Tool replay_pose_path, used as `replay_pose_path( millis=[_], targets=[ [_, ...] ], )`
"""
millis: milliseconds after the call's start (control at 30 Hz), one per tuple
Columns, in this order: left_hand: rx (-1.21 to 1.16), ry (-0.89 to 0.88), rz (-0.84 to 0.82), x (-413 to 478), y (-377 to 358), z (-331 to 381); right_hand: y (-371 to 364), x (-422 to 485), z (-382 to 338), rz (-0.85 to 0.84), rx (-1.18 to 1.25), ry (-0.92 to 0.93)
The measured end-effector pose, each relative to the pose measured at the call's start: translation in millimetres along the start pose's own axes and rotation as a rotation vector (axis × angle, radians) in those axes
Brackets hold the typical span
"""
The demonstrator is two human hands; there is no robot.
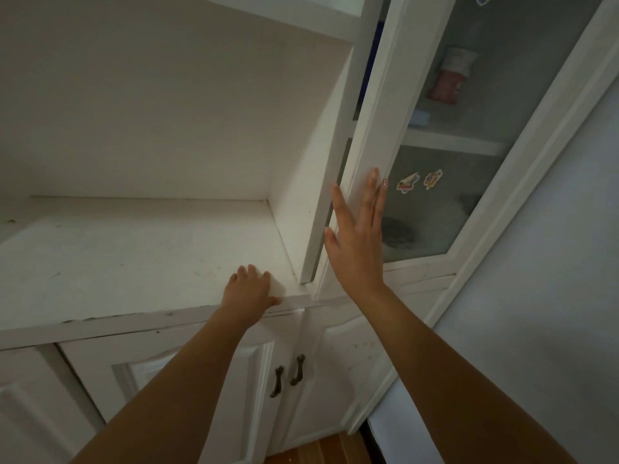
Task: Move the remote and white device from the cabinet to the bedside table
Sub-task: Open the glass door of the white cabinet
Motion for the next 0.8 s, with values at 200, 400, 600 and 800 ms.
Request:
replay_pose_path(
  millis=[200, 400, 600, 800],
  targets=[
    [0.005, -0.017, 0.012, 1, 0, 0, 16, -9, 5, -0.022, -0.095, 0.053],
    [0.018, -0.02, -0.007, 2, -2, -1, 33, -14, 7, -0.015, -0.244, 0.098],
    [-0.027, -0.029, 0.031, -4, 0, 3, 56, -32, 19, -0.005, -0.272, 0.123],
    [-0.048, -0.023, 0.05, -8, -3, -3, 76, -52, 31, 0.016, -0.252, 0.103]
  ],
)
Point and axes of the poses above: each hand's wrist, its own x-axis towards the middle knuckle, its own y-axis out of the back of the hand, z = x × y, the point moved 6 cm from there along x, towards the middle knuckle, and after that the axes turned 7 degrees about -x, right-handed, at the moved point
